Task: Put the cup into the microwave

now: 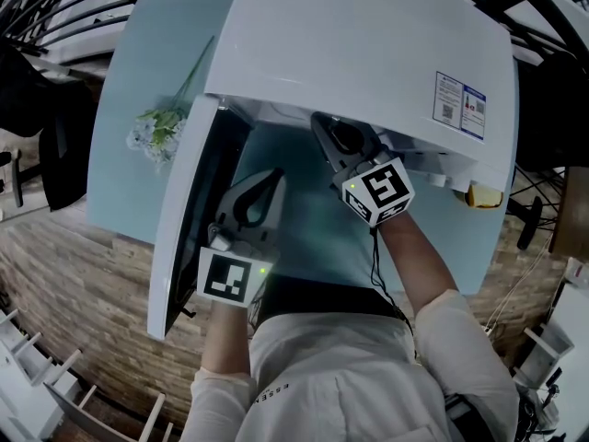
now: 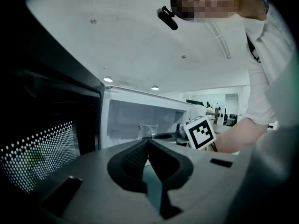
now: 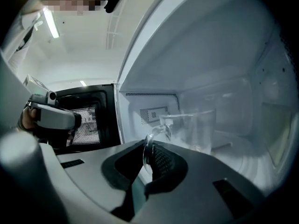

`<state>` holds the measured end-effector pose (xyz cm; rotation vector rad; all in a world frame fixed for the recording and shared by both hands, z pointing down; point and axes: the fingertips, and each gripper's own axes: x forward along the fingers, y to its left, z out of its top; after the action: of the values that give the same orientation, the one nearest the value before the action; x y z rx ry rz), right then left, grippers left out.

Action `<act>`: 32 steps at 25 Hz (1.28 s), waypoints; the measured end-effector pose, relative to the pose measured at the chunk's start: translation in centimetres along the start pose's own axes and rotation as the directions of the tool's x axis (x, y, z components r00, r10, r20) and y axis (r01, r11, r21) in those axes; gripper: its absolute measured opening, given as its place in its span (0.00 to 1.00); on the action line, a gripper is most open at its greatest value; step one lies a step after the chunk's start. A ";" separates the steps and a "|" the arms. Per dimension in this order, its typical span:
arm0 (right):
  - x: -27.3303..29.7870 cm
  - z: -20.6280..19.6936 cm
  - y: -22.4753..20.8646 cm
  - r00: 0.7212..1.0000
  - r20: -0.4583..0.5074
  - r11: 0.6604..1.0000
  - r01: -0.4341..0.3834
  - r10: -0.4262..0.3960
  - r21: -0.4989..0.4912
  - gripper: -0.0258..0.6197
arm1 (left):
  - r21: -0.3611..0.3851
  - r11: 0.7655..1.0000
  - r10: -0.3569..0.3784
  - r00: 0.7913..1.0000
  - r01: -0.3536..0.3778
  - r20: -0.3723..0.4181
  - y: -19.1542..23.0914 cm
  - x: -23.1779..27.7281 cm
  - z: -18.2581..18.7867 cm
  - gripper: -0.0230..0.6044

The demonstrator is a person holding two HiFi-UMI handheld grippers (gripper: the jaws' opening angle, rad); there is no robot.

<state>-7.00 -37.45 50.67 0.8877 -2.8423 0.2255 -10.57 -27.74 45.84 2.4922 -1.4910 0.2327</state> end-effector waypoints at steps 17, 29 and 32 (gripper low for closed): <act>-2.1 0.4 -0.4 0.990 0.140 0.994 -0.004 -0.011 0.106 0.22 | -0.024 0.999 -0.035 0.999 0.035 -0.005 -0.5 -0.2 -1.1 0.04; -4.8 0.0 -1.4 0.991 0.099 0.996 0.085 -0.087 0.031 0.22 | -0.028 0.997 -0.074 0.997 0.073 -0.002 -2.0 0.6 -1.4 0.04; -5.2 -0.2 -1.4 0.993 0.067 0.995 0.096 -0.096 0.004 0.22 | -0.027 0.996 -0.087 0.996 0.087 -0.007 -2.5 1.0 -1.5 0.04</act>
<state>-1.94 -35.70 50.04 1.0484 -2.8506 0.1888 -7.91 -26.97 47.22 2.5245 -1.3699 0.2053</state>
